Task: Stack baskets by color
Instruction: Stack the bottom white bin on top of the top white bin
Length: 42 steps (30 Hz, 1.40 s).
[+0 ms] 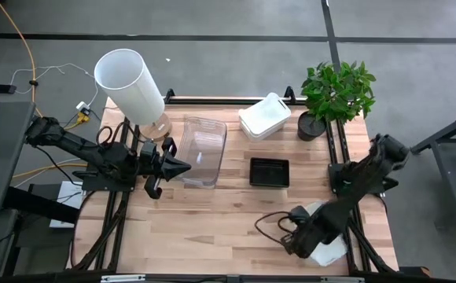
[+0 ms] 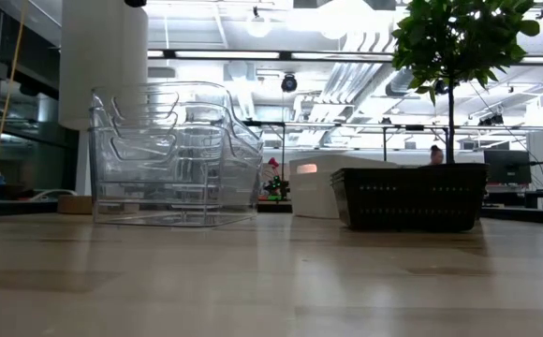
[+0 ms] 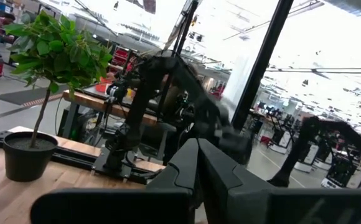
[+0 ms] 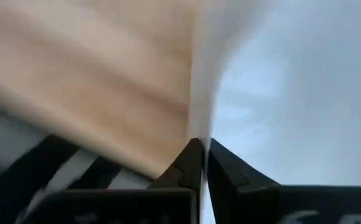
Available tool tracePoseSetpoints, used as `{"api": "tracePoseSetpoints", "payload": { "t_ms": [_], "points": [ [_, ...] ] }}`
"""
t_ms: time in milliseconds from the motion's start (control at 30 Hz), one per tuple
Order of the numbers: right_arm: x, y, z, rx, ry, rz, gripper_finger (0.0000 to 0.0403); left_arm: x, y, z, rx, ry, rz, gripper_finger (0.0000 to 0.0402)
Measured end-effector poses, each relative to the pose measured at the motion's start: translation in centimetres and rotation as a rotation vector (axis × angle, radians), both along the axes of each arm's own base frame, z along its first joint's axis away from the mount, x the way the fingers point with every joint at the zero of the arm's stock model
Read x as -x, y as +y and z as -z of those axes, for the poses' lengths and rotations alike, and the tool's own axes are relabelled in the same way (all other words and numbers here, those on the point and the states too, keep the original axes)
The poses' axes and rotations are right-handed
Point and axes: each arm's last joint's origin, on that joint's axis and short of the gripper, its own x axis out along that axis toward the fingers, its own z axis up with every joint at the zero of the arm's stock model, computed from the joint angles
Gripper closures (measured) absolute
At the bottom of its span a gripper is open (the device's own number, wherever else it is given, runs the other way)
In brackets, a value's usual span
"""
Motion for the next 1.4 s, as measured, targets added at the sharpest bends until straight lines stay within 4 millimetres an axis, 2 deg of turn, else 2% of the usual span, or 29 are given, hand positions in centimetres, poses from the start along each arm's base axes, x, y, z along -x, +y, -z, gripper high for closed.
{"api": "tracePoseSetpoints", "payload": {
  "t_ms": [200,300,367,467,633,733,833,967,1133,1267,1400],
  "points": [
    [-2.9,-2.4,-8.4,0.0,-0.417,-0.477,0.0402,0.0,0.0,0.0,0.0,0.0,0.0,0.0401],
    [-5.4,-4.7,-12.4,0.106,-0.623,-0.713,0.0402,0.0,0.0,0.0,0.001,0.0,0.0,0.0401],
    [-7.1,-6.7,-14.4,0.231,-0.698,-0.831,0.0403,0.0,0.0,0.0,0.001,0.0,0.0,0.0401],
    [-9.1,-10.6,-16.6,0.447,-0.661,-0.989,0.0403,0.0,0.0,0.0,0.004,-0.004,0.001,0.0401],
    [-10.8,-16.9,-18.6,0.759,-0.46,-1.42,0.0403,0.3,0.1,-0.4,0.011,-0.032,-0.006,0.0401],
    [-11.4,-20.7,-18.6,0.813,-0.327,-1.542,0.0403,0.7,0.2,-0.7,0.018,-0.047,-0.028,0.0401],
    [-11.6,-24.6,-17.5,0.787,-0.179,-1.626,0.0403,1.0,0.4,-1.0,0.019,-0.061,-0.048,0.0401],
    [-11.6,-28.3,-15.6,0.711,-0.015,-1.758,0.0403,1.4,0.6,-1.3,0.011,-0.076,-0.081,0.0401],
    [-11.5,-31.5,-13.0,0.609,0.098,-1.817,0.0403,1.7,0.7,-1.4,0.016,-0.083,-0.116,0.0401],
    [-11.0,-33.2,-10.7,0.548,0.215,-1.825,0.0403,1.7,0.8,-1.4,0.021,-0.081,-0.135,0.0401],
    [-10.0,-34.6,-9.3,0.493,0.306,-1.775,0.0403,1.7,0.8,-1.4,0.021,-0.08,-0.139,0.0401]
  ]
}}
